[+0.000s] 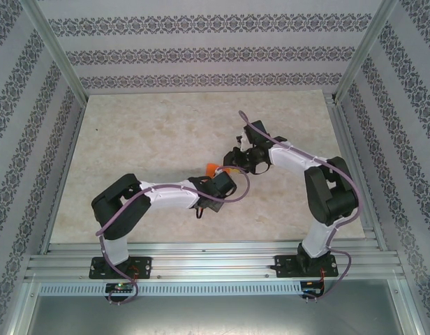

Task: Fold a paper plane with a square sheet of paper (fold left side to right side)
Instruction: Fold the wing for the fifth time at the center of the table.

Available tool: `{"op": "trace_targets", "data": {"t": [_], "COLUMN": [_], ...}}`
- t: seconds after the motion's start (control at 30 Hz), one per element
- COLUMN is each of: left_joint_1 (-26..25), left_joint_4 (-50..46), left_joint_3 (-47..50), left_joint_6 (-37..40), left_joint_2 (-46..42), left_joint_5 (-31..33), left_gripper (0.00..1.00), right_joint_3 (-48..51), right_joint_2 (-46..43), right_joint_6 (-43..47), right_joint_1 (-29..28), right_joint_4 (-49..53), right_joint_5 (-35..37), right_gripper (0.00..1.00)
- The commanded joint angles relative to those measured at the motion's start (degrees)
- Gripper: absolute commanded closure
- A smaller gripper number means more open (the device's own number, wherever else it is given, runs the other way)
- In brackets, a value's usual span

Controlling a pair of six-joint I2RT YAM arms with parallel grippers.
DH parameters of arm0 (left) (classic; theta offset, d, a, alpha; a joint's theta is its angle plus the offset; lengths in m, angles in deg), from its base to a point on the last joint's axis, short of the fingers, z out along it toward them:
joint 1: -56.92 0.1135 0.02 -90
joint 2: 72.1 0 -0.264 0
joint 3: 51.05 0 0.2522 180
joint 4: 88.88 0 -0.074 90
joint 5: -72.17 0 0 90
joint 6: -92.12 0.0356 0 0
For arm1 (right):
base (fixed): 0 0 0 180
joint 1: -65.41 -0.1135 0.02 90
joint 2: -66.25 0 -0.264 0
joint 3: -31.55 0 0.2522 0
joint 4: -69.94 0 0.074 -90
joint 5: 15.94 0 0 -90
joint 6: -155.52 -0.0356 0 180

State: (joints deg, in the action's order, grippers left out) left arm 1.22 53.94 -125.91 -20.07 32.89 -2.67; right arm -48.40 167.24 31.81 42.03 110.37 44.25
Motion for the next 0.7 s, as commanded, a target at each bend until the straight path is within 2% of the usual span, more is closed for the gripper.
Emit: {"op": "trace_targets", "data": {"t": [0.0,0.13,0.4,0.67], "left_joint_1": [2.09,4.19,8.69,13.72], "left_joint_4": [5.5,9.08,15.61,24.97], "left_joint_3": [1.85,3.33,5.21,8.9], "left_joint_6": [-2.05,-2.55,-6.52,-12.0], "left_joint_2": [-4.32,-6.91,-8.48,-6.93], "left_joint_5": [-4.89,-10.74,-23.61,-34.44], "left_gripper": [0.89,0.91,0.92,0.93], "right_joint_3": [1.84,5.39,11.32,17.23], "right_joint_2": [-4.59,-8.08,-9.8,-10.35], "right_joint_6": [3.31,4.63,5.29,3.68], "right_joint_1": [1.58,3.3,3.76,3.93], "right_joint_4": [0.94,-0.9,-8.93,-17.46], "right_joint_5": [2.98,3.04,-2.08,-5.19], "right_gripper": [0.63,0.59,0.55,0.43]}}
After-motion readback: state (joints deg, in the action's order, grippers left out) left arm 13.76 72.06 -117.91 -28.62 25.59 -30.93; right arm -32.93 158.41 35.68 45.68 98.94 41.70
